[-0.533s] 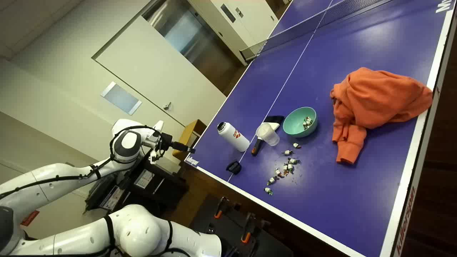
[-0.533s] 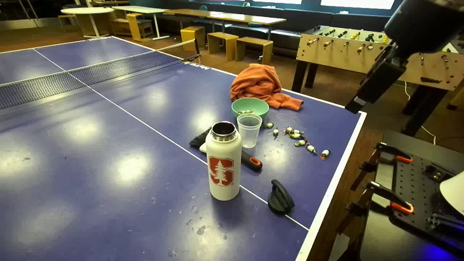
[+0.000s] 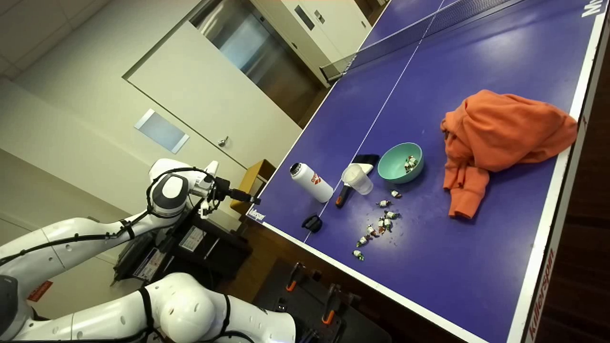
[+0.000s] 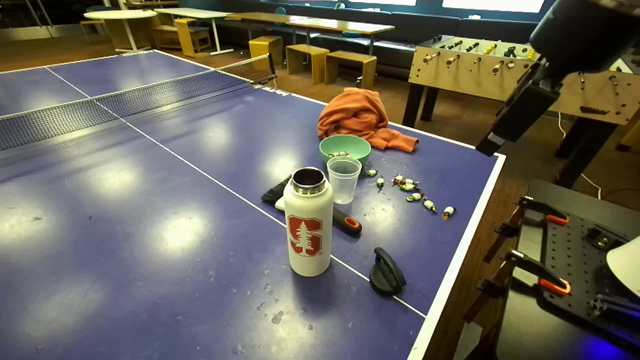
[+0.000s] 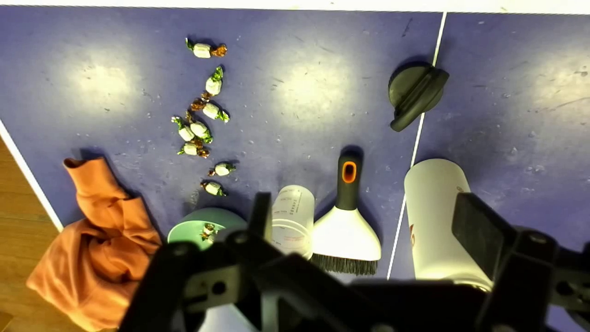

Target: Move the cup backwards, empty the bowl then sweep the table.

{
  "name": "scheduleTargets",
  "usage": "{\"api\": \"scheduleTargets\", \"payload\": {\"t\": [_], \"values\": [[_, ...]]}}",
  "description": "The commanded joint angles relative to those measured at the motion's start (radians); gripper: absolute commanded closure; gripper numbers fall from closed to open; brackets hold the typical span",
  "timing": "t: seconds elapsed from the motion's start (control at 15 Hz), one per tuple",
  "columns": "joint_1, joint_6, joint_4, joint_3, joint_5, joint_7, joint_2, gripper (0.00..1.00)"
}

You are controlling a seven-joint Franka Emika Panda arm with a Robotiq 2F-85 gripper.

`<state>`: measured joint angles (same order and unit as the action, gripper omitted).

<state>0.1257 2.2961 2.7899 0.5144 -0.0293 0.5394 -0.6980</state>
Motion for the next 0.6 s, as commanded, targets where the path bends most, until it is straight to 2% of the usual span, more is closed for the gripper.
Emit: {"api": "scheduleTargets", "payload": {"t": [0.0,0.33,0.53], "values": [[-0.045,0.048,-0.020,-0.012,0.037,0.065,0.065,0.00],[-0.231,0.224,-0.059,-0.006,0.138,0.276,0.263,0.00],[-0.355,0.314,-0.123,0.008,0.253,0.463,0.428,0.00]]}}
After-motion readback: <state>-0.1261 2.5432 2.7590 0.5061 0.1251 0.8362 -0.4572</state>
